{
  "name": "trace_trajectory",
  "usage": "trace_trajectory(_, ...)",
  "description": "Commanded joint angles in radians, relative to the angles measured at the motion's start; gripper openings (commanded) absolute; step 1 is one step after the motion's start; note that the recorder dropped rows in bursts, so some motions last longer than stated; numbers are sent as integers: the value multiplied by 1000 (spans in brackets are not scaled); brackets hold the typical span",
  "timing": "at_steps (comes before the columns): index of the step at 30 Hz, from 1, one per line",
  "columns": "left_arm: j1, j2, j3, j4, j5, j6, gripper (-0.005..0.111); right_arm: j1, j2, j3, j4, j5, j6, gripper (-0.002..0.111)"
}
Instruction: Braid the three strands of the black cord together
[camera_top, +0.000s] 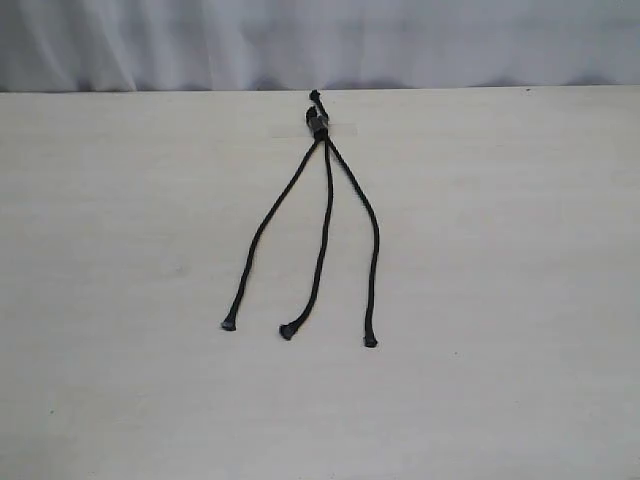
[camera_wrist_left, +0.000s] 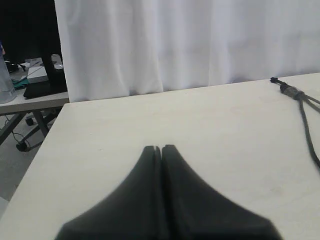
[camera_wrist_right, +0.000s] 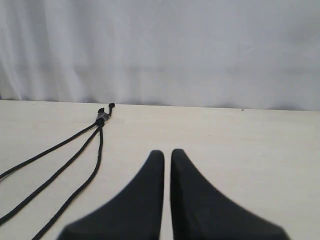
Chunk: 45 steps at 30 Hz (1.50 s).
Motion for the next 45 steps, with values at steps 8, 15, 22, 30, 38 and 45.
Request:
trace_trajectory(8, 1, -2, 3, -1, -10, 1, 0, -5, -5, 3, 6, 3, 0, 4)
trace_trajectory(15, 1, -2, 3, -3, -13, 1, 0, -5, -5, 3, 6, 3, 0, 4)
trace_trajectory(22, 1, -2, 3, -3, -13, 1, 0, -5, -5, 3, 6, 3, 0, 4)
trace_trajectory(30, 1, -2, 3, -179, -113, -87, 0, -5, -5, 3, 6, -31, 0, 4)
trace_trajectory(38, 1, -2, 3, -443, -635, -163, 0, -5, -5, 3, 88, -503, 40, 4)
trace_trajectory(45, 1, -2, -92, -148, -781, -264, 0, -5, 34, -116, 109, -577, 66, 4)
